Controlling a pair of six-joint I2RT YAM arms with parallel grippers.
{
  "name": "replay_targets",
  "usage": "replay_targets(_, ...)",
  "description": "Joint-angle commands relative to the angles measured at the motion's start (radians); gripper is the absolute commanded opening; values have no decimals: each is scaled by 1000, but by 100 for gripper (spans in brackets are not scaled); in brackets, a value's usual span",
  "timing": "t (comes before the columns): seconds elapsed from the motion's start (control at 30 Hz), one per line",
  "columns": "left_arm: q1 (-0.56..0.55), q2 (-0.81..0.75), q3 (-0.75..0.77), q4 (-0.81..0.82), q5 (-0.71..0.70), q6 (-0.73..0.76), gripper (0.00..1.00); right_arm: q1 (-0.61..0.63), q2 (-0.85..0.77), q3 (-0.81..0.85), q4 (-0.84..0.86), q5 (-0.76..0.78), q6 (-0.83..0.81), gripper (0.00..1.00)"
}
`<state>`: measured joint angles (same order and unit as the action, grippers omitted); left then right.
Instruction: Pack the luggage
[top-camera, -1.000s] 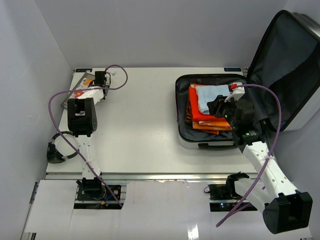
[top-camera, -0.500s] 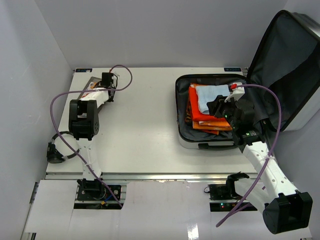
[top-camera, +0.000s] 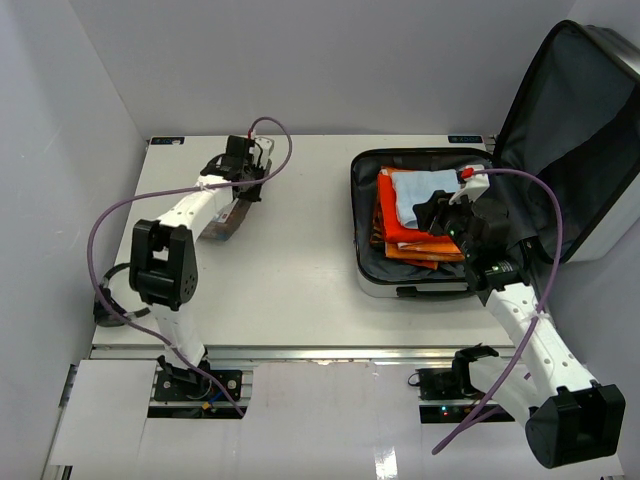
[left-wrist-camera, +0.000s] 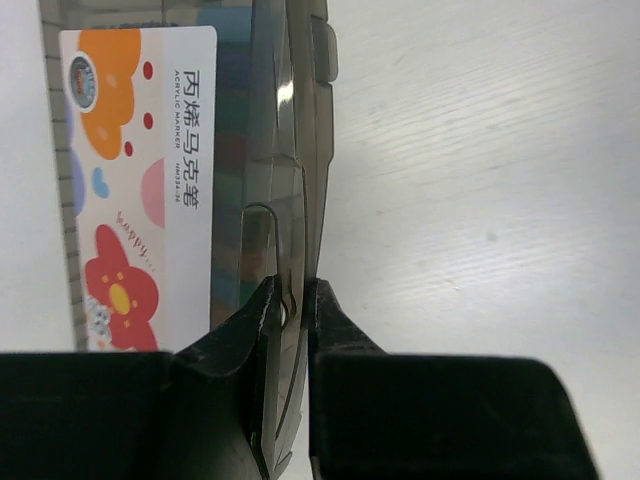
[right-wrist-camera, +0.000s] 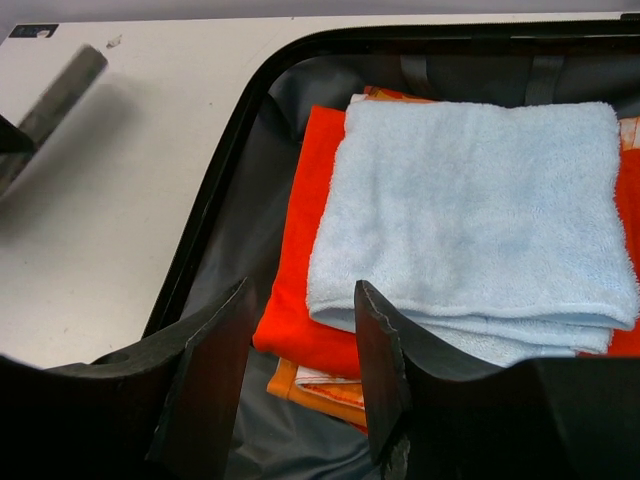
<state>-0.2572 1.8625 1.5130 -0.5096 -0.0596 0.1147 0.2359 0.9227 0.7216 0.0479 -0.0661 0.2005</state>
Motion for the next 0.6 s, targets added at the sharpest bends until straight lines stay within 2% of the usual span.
replay_targets(0.0,4,-173,7,31,65,-46,0,-6,8,14,12,-15,-10,51)
replay_targets(0.17,3,-203,29,31,212,-120,0,-6,5,13,13,-12,-9,52)
replay_targets(0.57,3,-285,121,29,403,-353,0,-6,26,16,13,-8,-5,52)
